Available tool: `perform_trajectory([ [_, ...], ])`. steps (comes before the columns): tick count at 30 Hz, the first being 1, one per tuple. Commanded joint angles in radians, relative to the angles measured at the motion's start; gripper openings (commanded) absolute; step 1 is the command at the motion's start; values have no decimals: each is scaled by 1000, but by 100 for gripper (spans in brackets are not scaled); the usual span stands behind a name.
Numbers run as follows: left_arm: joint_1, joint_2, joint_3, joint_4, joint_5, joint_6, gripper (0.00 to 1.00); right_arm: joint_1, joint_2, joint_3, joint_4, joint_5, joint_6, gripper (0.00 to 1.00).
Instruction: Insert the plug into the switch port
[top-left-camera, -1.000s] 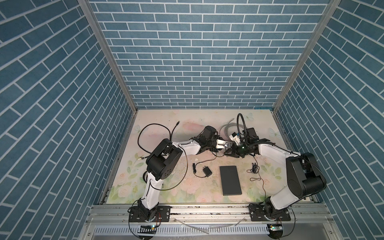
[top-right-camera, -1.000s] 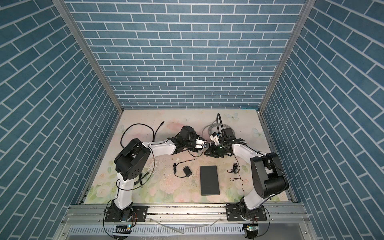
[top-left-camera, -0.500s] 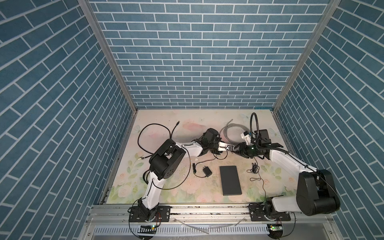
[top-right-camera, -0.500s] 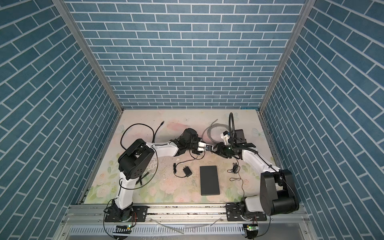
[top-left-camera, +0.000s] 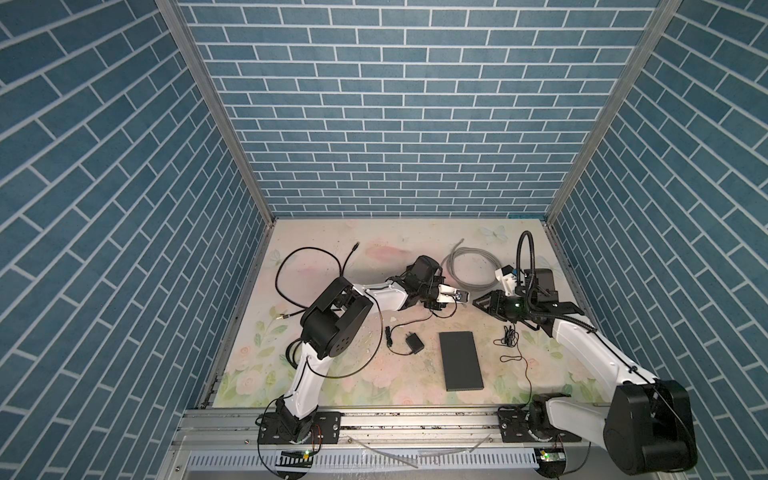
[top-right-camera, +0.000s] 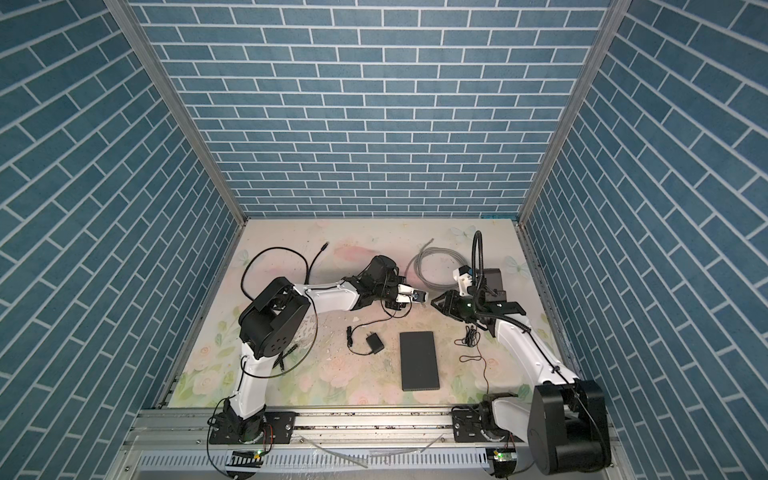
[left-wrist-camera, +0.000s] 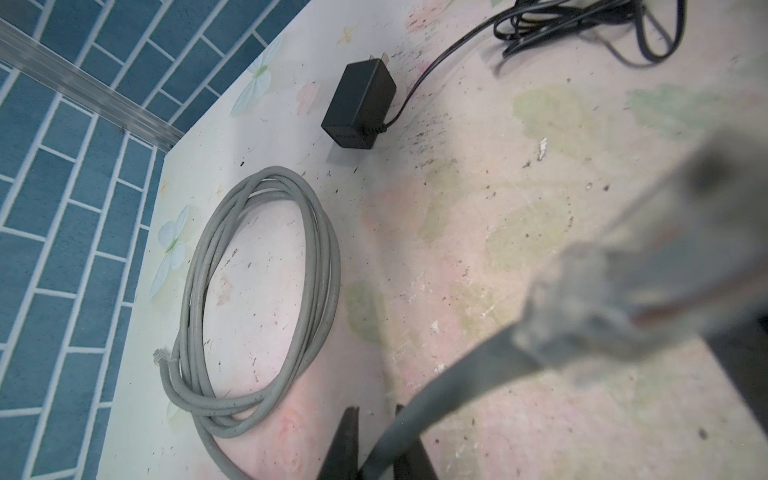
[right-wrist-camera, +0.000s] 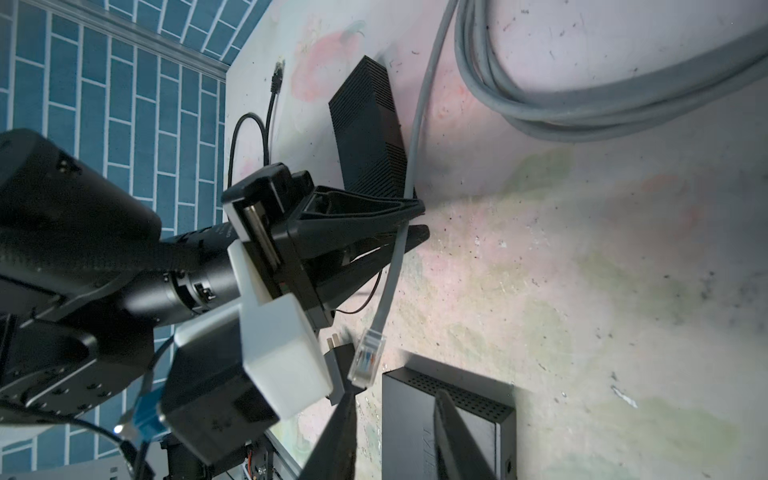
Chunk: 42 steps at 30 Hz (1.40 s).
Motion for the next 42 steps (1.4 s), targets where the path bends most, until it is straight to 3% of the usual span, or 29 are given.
perform_trajectory([
  [1, 9, 21, 40, -103, 68, -26, 17, 40, -77, -96, 147, 47, -85, 32],
  [7, 36, 44, 150, -323, 162, -12, 14, 111, -251, -317, 474, 305, -179, 33],
  [11, 42, 59, 205, -420, 176, 9, 12, 123, -315, -395, 665, 359, -193, 33],
  [24, 51, 58, 214, -428, 187, 4, 12, 187, -178, -181, 468, 254, -396, 36],
  [42, 67, 46, 218, -454, 235, -5, 13, 195, -66, -126, 392, 156, -414, 35],
])
